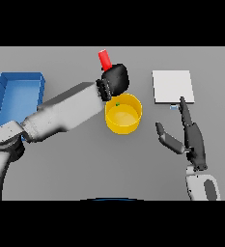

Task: Pick up the red beaker and tilt it to pour out 1 green nut into yellow bowl. Pick up the yellow bowl and place it on the metallic measuring scale.

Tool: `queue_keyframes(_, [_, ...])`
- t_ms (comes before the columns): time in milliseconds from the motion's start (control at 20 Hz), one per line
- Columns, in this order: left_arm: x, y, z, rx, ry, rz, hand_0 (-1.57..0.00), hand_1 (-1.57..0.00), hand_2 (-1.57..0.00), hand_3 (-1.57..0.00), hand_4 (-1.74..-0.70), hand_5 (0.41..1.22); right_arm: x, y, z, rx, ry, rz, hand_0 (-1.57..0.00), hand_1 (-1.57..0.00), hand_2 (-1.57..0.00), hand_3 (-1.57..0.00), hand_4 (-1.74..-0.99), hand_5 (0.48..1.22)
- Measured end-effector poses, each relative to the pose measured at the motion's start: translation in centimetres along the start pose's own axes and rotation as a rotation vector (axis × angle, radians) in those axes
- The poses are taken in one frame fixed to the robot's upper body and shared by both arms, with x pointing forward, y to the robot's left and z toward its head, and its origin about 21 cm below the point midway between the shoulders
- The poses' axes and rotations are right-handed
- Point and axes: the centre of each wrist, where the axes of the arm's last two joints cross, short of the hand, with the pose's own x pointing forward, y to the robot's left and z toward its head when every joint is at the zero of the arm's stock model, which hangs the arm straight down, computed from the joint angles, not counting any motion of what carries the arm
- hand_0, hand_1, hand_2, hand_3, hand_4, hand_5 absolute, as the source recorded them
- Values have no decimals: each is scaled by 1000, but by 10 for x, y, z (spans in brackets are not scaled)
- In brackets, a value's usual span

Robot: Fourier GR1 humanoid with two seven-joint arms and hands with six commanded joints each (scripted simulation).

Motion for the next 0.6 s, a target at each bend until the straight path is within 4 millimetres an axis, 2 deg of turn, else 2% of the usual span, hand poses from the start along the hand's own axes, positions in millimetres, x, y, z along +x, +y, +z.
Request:
queue_keyframes(50, [0,6,-2,3,-4,-34,-1571,-1571,-1571,-1571,-1734,1221,1,-1,1,1,-8,0,1,1,1,1,-1162,627])
queue_keyframes(200, [3,8,-7,-12,-13,-129,-1571,-1571,-1571,-1571,-1731,1221,5,-2,-3,-5,-4,26,1,1,1,1,-1159,632])
queue_keyframes(450, [8,23,-9,-21,-28,-257,-1571,-1571,-1571,-1571,-1720,1221,2,-1,-1,-4,-2,23,1,1,1,1,-1151,634])
queue_keyframes(600, [-5,33,-6,-14,-23,-304,-1571,-1571,-1571,-1571,-1721,1221,2,-2,5,-1,-27,10,1,1,1,1,-1153,636])
